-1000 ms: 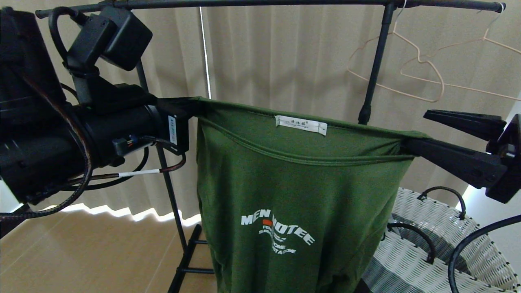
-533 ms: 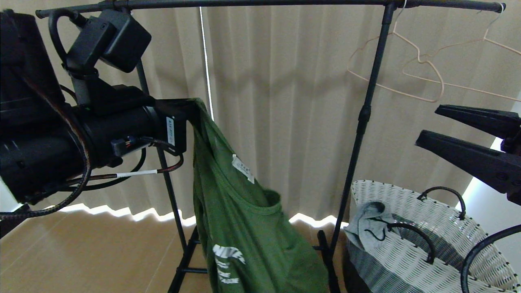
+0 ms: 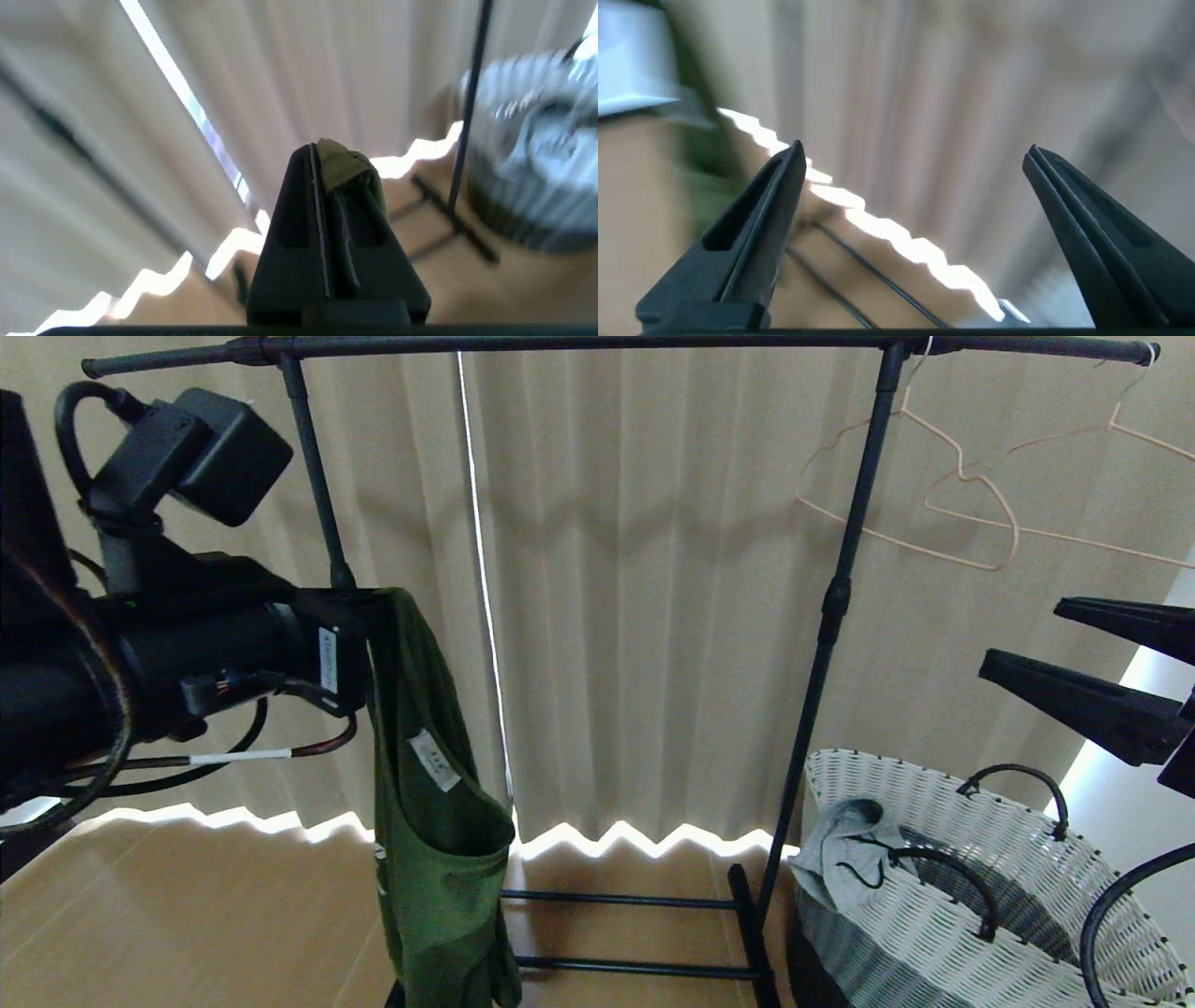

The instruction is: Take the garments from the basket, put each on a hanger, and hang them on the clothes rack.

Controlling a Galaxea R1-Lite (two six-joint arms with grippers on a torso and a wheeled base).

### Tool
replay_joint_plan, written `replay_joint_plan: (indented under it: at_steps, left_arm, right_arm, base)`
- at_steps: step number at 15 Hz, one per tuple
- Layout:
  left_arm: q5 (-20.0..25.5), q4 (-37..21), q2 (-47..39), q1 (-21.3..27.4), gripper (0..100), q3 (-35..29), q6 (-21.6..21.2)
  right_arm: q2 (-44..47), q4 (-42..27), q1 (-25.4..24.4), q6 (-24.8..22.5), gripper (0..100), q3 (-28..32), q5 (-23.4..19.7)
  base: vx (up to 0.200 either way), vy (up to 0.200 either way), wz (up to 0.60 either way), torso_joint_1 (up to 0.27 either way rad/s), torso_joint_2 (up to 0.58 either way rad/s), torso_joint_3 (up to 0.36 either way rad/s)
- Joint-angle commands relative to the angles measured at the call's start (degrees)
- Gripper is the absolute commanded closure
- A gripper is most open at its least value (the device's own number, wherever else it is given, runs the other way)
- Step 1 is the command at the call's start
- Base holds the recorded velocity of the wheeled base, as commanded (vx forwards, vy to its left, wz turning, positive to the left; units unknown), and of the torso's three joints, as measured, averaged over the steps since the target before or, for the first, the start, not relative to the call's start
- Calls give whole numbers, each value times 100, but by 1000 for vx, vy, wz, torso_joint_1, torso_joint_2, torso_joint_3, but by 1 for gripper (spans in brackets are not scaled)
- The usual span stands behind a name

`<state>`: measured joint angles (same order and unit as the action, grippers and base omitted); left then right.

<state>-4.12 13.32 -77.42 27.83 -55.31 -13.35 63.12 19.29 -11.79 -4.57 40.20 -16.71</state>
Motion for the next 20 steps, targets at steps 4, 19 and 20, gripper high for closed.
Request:
replay_joint_plan:
  at_steps: [4, 19, 20]
  left_arm:
    - [78, -911, 1212, -718, 100, 407, -19]
    - [87, -875, 1616, -893, 100, 890, -221]
    - [87, -875, 1625, -893, 100, 917, -221]
  right_arm:
    - [-125, -628, 862, -474, 0, -171, 1434]
    - [-274, -628, 880, -747, 0, -391, 2357]
    - [-274, -628, 880, -747, 0, -391, 2366]
  base:
    - [0, 0, 0, 0, 0, 0]
    - [0, 0, 0, 0, 0, 0]
    - [0, 0, 0, 0, 0, 0]
